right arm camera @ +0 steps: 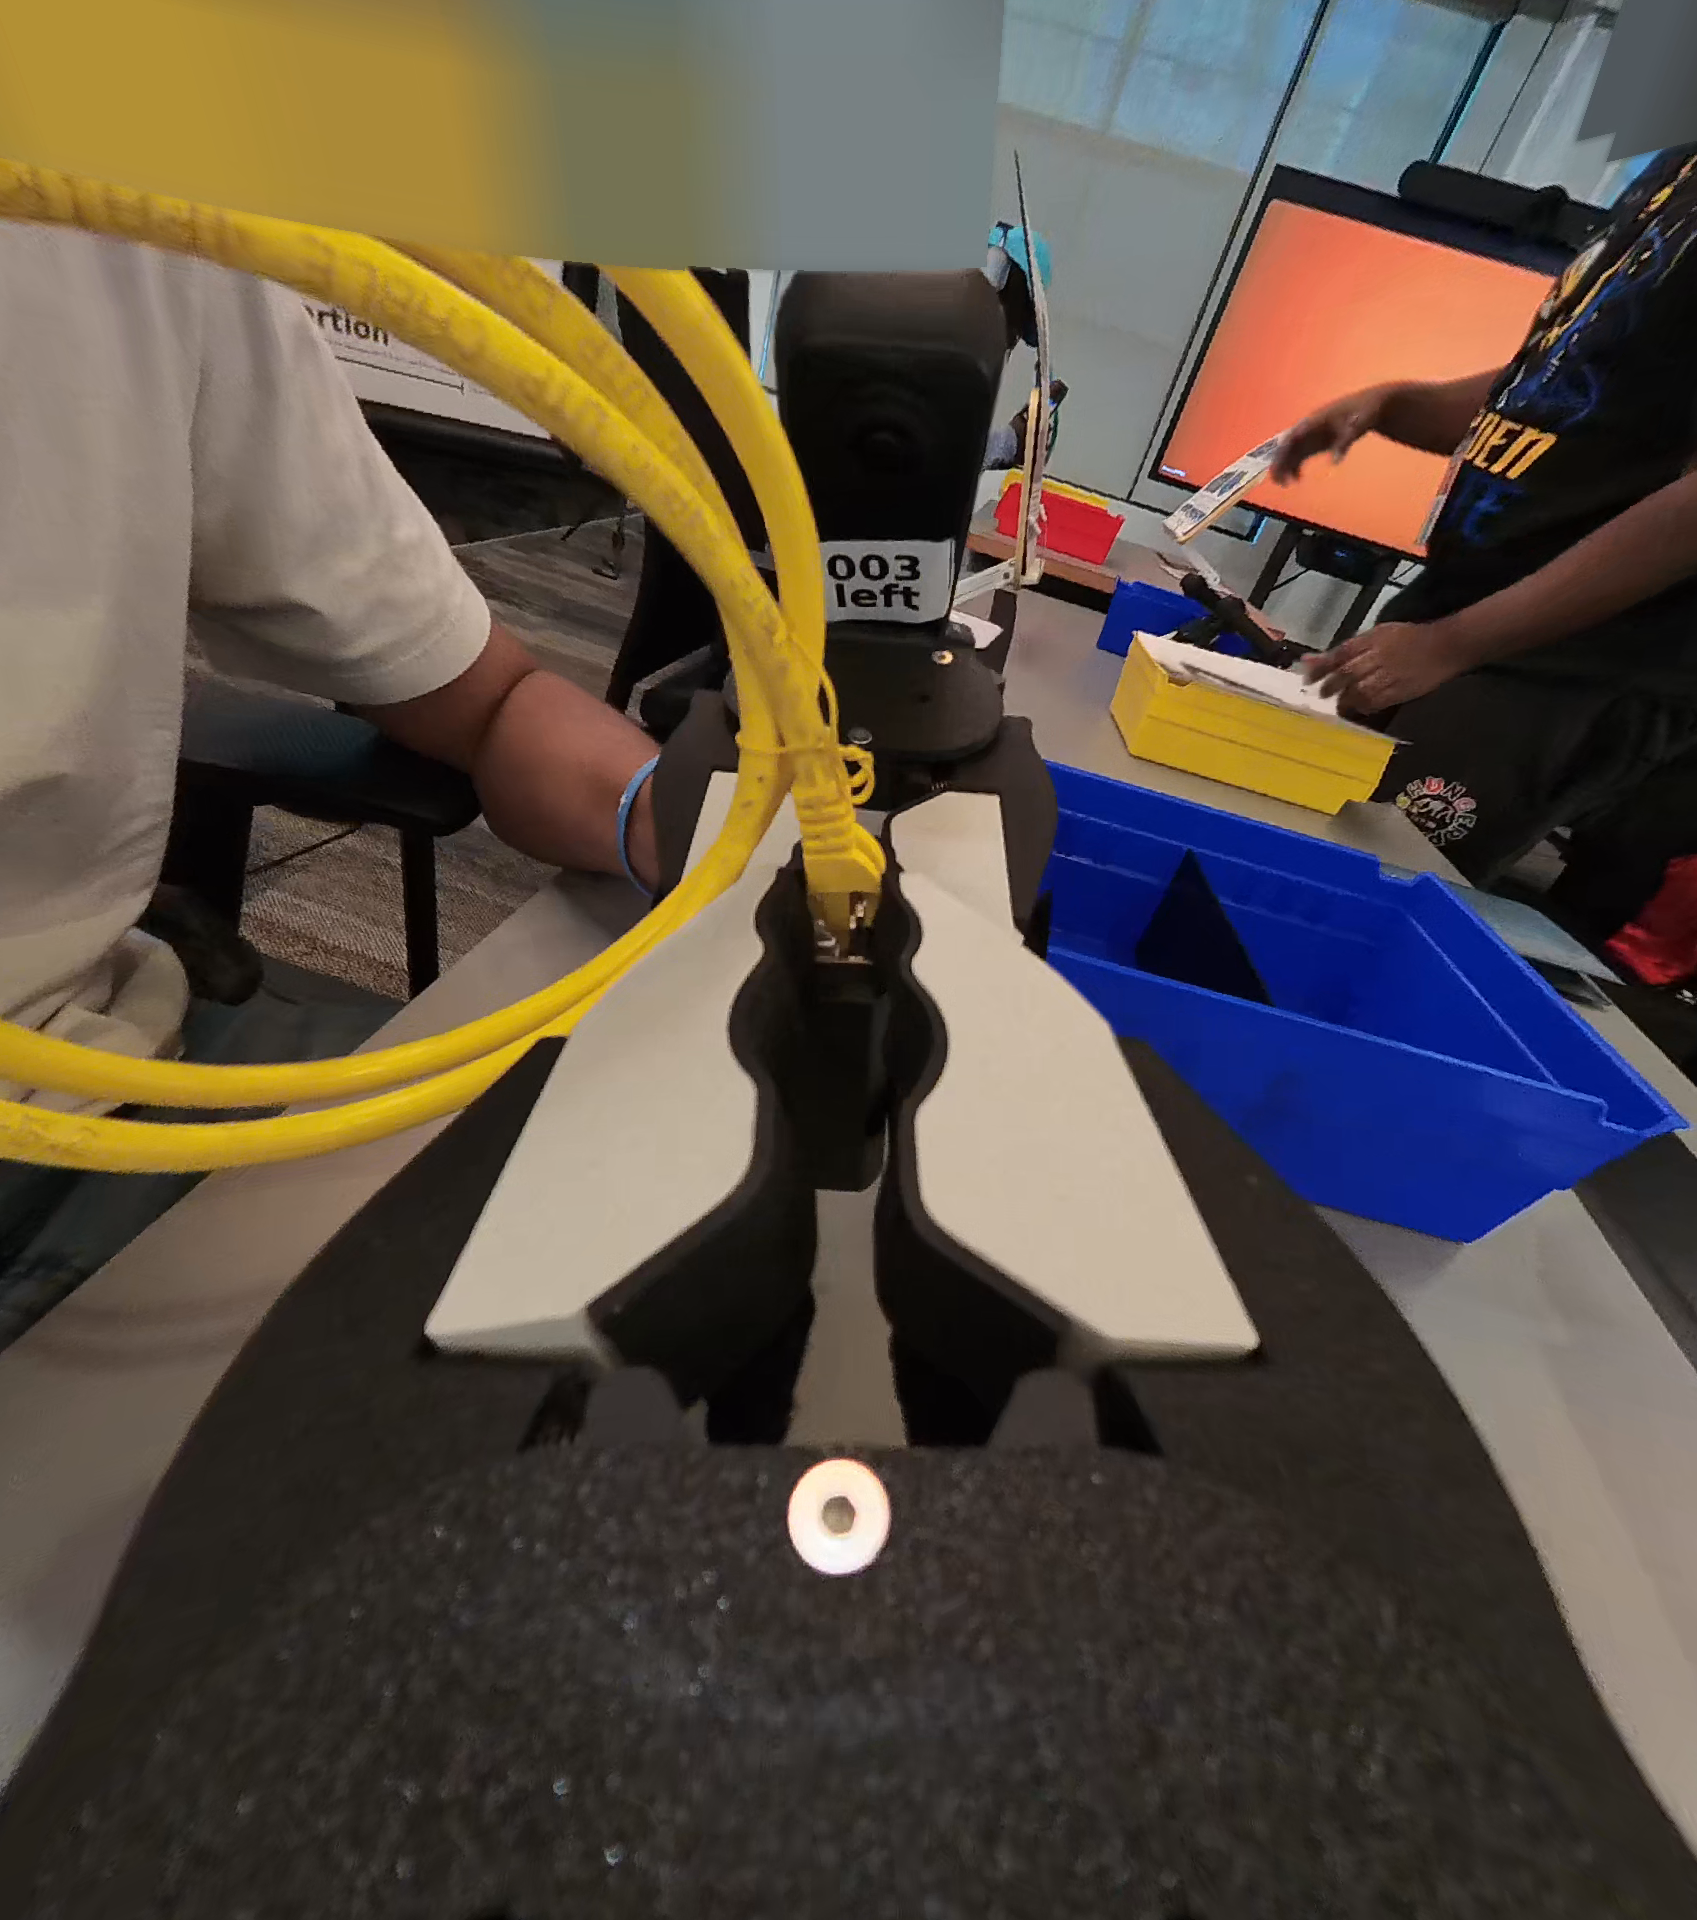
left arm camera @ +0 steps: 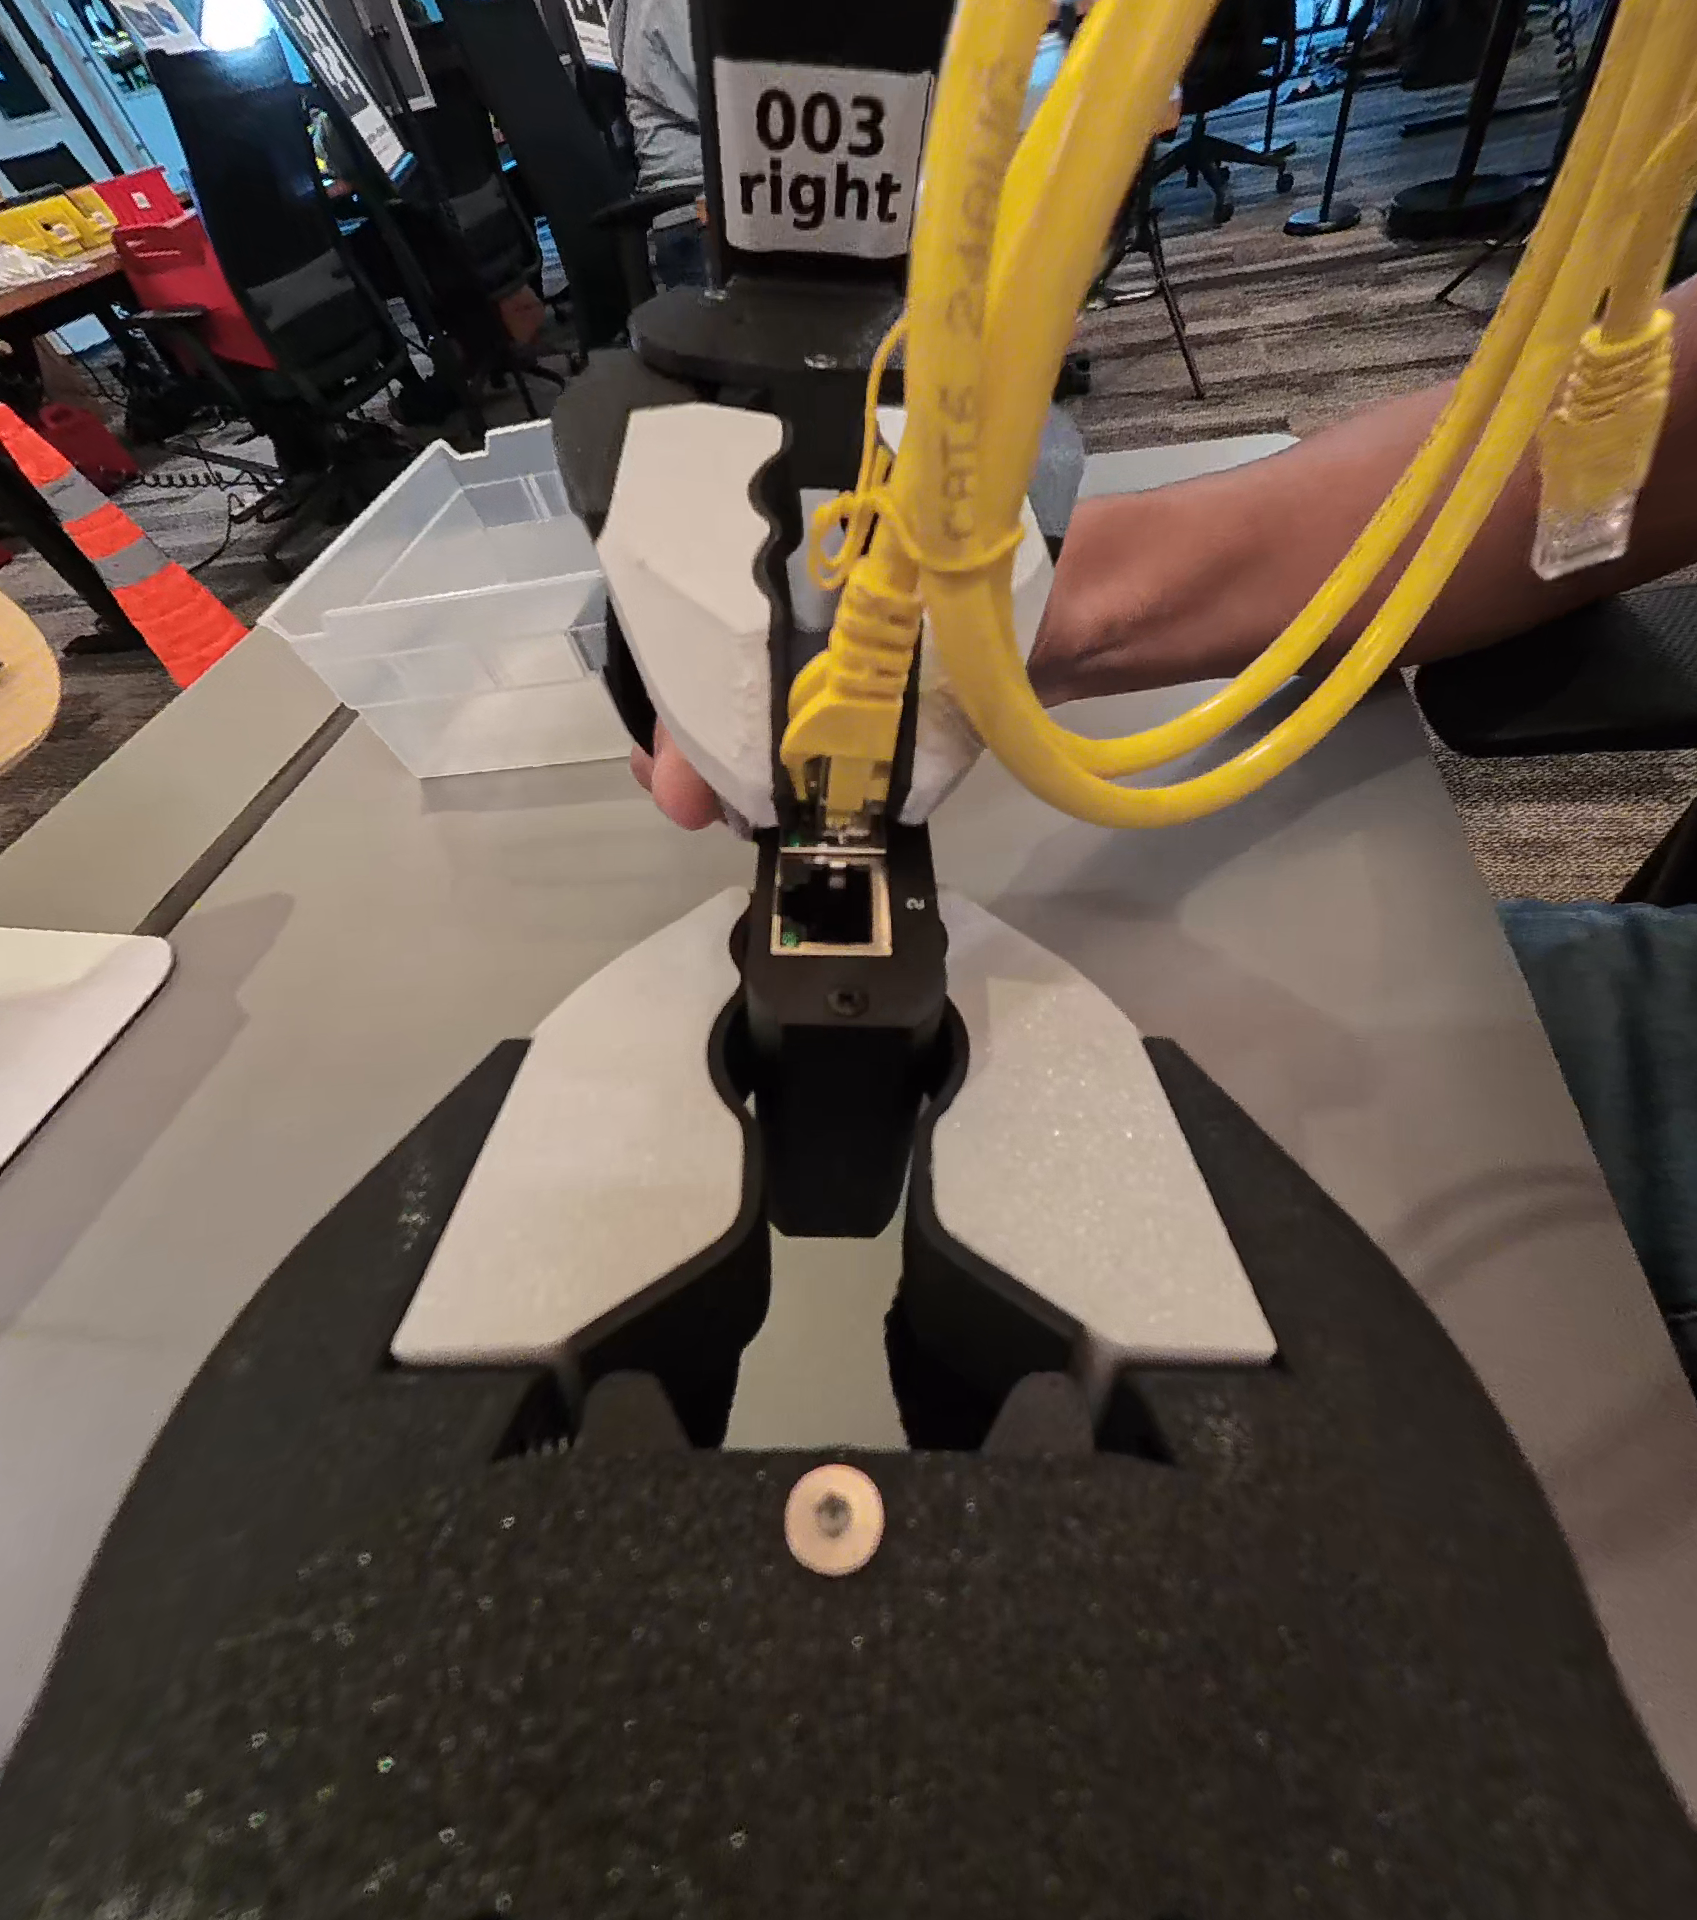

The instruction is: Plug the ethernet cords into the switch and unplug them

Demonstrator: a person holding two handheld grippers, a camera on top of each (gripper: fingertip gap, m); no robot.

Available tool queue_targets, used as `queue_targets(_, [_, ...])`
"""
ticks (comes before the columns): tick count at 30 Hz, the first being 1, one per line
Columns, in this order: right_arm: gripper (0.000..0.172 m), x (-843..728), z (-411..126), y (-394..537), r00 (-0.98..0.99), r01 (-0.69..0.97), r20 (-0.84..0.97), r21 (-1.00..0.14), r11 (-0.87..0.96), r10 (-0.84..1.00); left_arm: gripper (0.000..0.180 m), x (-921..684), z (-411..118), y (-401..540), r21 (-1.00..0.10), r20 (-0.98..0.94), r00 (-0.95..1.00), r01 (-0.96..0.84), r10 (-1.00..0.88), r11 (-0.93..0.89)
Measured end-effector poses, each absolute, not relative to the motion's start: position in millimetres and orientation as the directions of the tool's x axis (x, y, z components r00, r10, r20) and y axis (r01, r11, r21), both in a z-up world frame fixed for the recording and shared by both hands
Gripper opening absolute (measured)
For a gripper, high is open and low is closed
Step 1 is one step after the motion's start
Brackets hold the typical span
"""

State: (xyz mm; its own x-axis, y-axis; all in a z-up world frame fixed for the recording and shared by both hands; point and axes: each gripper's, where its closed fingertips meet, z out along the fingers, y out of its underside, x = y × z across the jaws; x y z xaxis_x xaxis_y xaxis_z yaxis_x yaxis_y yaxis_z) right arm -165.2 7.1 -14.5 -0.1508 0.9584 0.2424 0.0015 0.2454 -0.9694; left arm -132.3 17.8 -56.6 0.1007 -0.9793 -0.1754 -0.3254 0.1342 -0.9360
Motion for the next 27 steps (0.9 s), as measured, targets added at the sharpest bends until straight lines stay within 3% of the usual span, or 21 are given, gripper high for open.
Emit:
queue_targets(7, [0.013, -165.6, -11.9, 12.4, -0.137, -0.008, 0.245, -0.969, 0.247, 0.96, 0.025, -134.8, -53.4, 22.8, -0.937, -0.199, 0.131, -0.315, -0.971, 0.149])
queue_targets(10, [0.013, -162.8, -17.7, 16.0, -0.122, 0.097, 0.321, -0.938, 0.333, 0.939, 0.025, -137.2, -55.2, 28.9, -0.906, -0.302, 0.168, -0.358, -0.939, 0.227])
queue_targets(12, [0.032, -155.7, -17.6, 29.1, -0.028, 0.176, 0.409, -0.896, 0.407, 0.912, 0.025, -140.9, -54.5, 34.1, -0.87, -0.396, 0.2, -0.394, -0.896, 0.297])
queue_targets(14, [0.029, -137.7, -17.7, 46.8, 0.037, 0.294, 0.427, -0.869, 0.399, 0.903, 0.025, -145.8, -52.1, 42.1, -0.829, -0.484, 0.244, -0.435, -0.84, 0.351])
queue_targets(17, [0.03, -102.8, -5.6, 83.3, 0.232, 0.425, 0.353, -0.875, 0.232, 0.907, 0.025, -156.9, -53.9, 63.0, -0.706, -0.659, 0.312, -0.572, -0.684, 0.418])
queue_targets(19, [0.028, -87.5, 7.9, 91.5, 0.36, 0.429, 0.237, -0.901, 0.065, 0.902, 0.025, -164.7, -58.9, 77.5, -0.589, -0.77, 0.317, -0.687, -0.554, 0.425])
queue_targets(23, [0.036, -116.8, -1.1, 55.7, 0.355, 0.382, -0.053, -0.903, -0.197, 0.933, 0.025, -169.8, -70.5, 91.2, -0.387, -0.899, 0.244, -0.832, -0.364, 0.398])
queue_targets(27, [0.027, -141.4, -41.2, 55.4, 0.448, 0.481, 0.055, -0.856, -0.188, 0.892, 0.025, -170.3, -72.8, 93.2, -0.288, -0.942, 0.191, -0.881, -0.275, 0.374])
